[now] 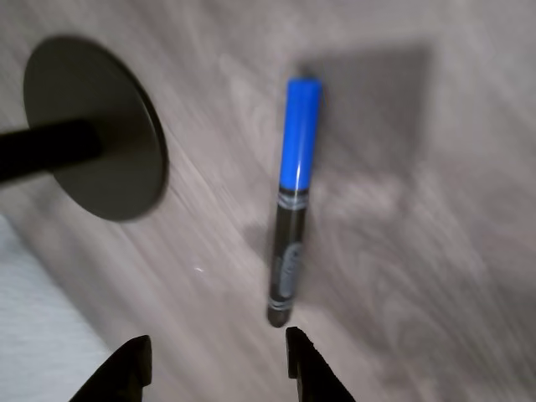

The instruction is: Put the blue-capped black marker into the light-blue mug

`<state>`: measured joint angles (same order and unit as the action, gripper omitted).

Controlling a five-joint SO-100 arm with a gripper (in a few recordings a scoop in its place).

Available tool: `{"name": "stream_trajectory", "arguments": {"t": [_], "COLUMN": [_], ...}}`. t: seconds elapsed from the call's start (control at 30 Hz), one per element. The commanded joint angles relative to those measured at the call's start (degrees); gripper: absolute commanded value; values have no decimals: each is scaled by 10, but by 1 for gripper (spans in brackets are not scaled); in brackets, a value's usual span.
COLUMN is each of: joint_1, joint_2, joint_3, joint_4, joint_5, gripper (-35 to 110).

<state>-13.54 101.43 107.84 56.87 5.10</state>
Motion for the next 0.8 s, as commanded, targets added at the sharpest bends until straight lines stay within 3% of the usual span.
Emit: {"name": "stream_trajectory", "arguments": {"t": [0.0, 0.6, 0.77], "joint_1": [-15, -19, 0], "joint_2": [-91, -299, -362], "joint_3": [-41, -178, -231], "joint_4": [-15, -22, -14], "joint_5": [20, 46, 64], "gripper": [26, 25, 0]}}
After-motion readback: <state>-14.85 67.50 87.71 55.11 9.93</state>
